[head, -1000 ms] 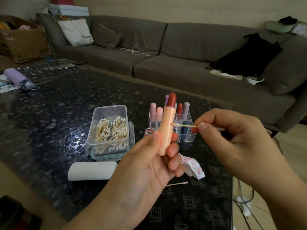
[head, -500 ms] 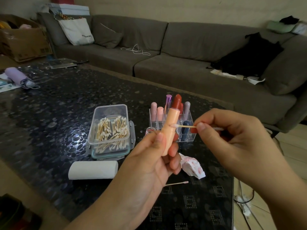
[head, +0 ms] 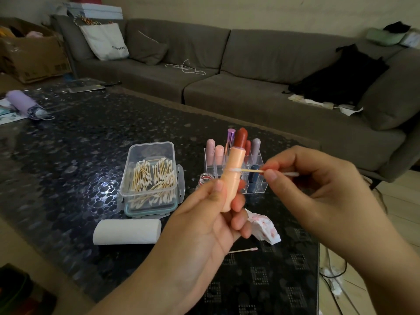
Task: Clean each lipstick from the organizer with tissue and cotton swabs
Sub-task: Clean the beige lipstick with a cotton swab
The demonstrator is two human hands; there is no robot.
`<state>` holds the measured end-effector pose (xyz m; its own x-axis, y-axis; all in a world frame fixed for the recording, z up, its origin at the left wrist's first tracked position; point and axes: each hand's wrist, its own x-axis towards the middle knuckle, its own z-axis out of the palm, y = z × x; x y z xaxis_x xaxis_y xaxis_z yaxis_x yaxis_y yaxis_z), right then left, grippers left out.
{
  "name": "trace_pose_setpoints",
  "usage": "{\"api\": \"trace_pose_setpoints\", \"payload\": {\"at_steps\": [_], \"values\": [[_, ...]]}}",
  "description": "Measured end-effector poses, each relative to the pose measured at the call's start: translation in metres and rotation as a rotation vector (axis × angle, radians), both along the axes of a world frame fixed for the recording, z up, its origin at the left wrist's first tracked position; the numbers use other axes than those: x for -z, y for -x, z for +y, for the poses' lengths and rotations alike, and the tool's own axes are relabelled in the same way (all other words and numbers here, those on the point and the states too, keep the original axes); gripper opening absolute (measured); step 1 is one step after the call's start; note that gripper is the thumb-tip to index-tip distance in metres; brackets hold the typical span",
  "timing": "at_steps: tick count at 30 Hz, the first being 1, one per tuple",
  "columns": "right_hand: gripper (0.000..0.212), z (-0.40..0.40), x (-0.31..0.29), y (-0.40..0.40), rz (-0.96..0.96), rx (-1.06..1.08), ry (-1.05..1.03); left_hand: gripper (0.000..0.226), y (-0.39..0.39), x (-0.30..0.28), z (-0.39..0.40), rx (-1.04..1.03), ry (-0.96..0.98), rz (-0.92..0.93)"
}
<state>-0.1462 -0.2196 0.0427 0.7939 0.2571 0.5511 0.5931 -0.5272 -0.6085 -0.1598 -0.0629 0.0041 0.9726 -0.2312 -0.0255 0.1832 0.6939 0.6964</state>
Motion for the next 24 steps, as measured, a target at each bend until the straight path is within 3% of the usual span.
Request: {"api": "trace_pose_setpoints", "payload": {"at_steps": [7, 13, 21, 24], "values": [[0.015, -0.0031, -0.0013, -0.0003, -0.029, -0.007, -0.036, 0.027, -0.0008, -0.0038, -0.0021, -0.004, 0.006, 0.004], [0.011, 0.0018, 0.001, -0.0001, -0.054, -0.034, 0.012, 0.016, -0.0019, -0.0021, -0.0043, -0.023, -0.021, -0.013], [0.014, -0.0041, -0.0003, -0.0029, -0.033, -0.052, -0.023, 0.025, -0.0012, -0.0009, 0.0006, 0.002, -0.081, -0.027], [0.012, -0.0019, 0.0016, -0.003, -0.022, -0.067, 0.008, 0.027, 0.0, -0.0014, -0.0026, 0.029, -0.02, -0.012]]}}
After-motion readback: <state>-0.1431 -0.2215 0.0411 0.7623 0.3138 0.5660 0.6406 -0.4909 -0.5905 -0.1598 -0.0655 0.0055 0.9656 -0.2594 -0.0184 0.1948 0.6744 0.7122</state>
